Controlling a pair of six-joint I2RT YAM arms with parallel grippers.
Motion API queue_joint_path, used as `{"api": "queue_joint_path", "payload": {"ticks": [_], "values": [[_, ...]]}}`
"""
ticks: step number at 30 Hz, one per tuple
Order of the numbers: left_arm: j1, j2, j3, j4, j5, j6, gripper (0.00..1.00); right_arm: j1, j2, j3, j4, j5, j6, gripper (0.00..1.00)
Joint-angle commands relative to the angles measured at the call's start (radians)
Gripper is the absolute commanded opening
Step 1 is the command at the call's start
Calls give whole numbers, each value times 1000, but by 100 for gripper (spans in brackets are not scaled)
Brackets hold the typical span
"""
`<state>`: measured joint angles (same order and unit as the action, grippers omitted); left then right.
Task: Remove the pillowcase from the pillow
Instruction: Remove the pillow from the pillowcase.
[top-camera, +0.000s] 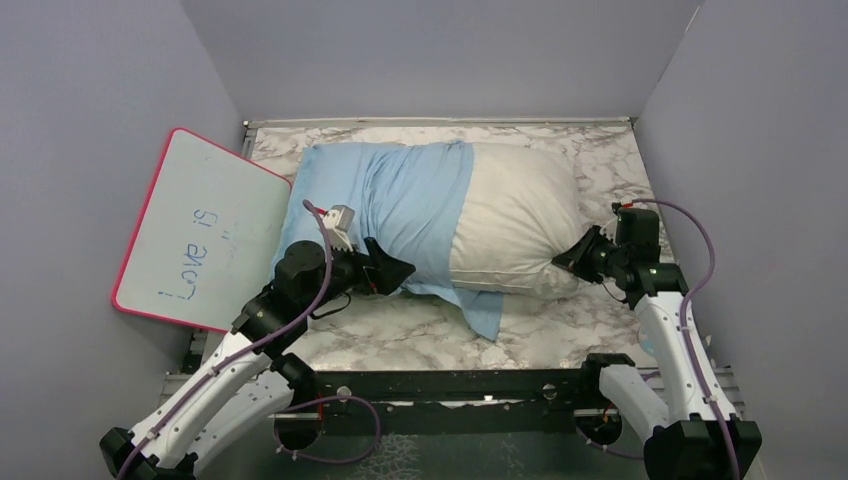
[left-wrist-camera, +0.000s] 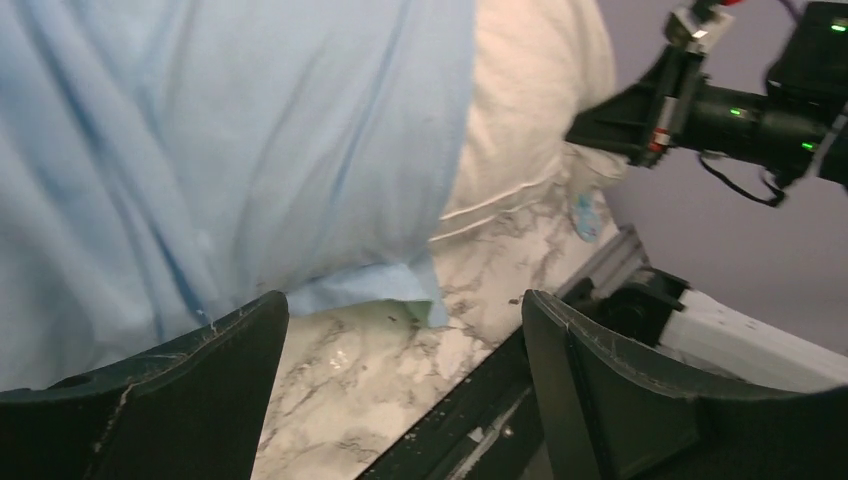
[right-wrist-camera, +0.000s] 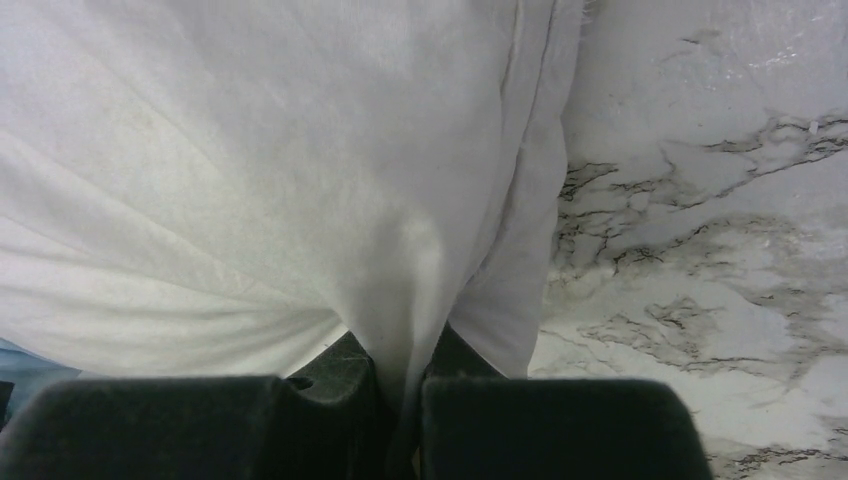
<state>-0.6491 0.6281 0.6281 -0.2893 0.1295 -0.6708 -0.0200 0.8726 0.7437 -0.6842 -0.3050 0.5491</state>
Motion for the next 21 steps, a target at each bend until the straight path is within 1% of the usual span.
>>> {"api": "queue_joint_path", "payload": {"ticks": [1,5,8,11,13,16,19,21], "values": [[-1,6,-16,179,252,-17,89,0,-9,34,14,-9,-27,7],[-1,90,-65,277,352,-54,89,0,-11,46,8,-26,-31,7],[-12,158,-108,343,390,-59,89,0,-13,30,12,-11,-30,7],[-35,209,-161,353,331,-76,89,0,-8,15,4,5,-25,7],[-51,219,-211,384,266,-119,89,0,-7,2,7,-4,-22,7],[-56,192,-305,491,173,-241,89,-1,-6,-9,12,-20,-21,7],[-59,154,-399,639,112,-346,88,0,-5,-9,12,-22,-21,7],[-60,148,-418,652,69,-373,85,0,0,-9,12,-25,-21,7]]}}
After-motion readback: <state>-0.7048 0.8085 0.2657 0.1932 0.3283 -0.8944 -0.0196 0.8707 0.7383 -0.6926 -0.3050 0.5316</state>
